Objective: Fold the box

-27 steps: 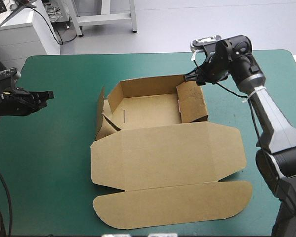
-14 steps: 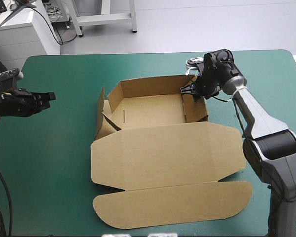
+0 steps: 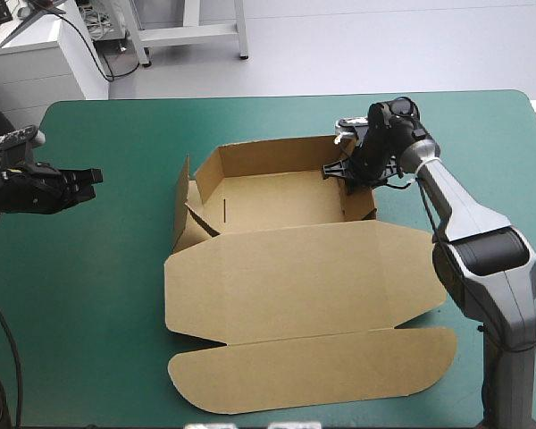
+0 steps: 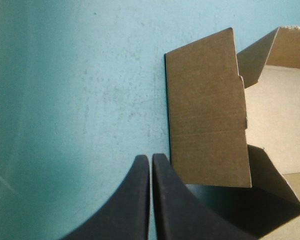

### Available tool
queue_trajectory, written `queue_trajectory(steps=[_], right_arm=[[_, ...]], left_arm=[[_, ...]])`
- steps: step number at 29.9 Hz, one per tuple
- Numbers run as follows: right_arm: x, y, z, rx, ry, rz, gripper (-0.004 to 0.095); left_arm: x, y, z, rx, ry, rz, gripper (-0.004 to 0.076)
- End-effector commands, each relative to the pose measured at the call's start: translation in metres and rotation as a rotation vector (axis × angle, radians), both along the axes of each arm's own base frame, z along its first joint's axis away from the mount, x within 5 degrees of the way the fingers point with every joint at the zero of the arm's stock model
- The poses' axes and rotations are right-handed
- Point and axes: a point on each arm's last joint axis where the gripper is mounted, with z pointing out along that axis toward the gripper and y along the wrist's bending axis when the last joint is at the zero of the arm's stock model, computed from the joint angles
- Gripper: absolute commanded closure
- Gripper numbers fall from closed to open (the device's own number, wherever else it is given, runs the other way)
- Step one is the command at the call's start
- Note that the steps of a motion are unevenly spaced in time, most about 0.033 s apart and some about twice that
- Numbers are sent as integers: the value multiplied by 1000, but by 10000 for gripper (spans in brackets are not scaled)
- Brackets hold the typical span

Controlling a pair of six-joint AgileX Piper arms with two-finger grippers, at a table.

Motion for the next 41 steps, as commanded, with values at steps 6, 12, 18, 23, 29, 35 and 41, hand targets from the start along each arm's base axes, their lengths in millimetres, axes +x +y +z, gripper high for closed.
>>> queue_trajectory(steps=[6,12,18,23,29,35,41], right_arm=[[-7,-5,33,27,-65,2,912],[-13,-12,52,47,-106,5,920],[-25,-41,93,128,-189,-13,927],[-43,-70,132,160,-289,-35,927],[-77,-92,173,175,-390,-63,927],[-106,-91,189,270,-412,-33,927],[-123,-78,208,412,-450,27,926]], left_arm=[[-4,-4,19,-21,-83,7,724],[-4,-3,20,-15,-87,11,723],[-4,-4,20,-21,-87,10,615],[-4,-6,21,-55,-96,8,339],[0,-7,25,-100,-142,30,143],[2,-13,30,-204,-169,28,143],[5,-22,21,-321,-85,-39,143]])
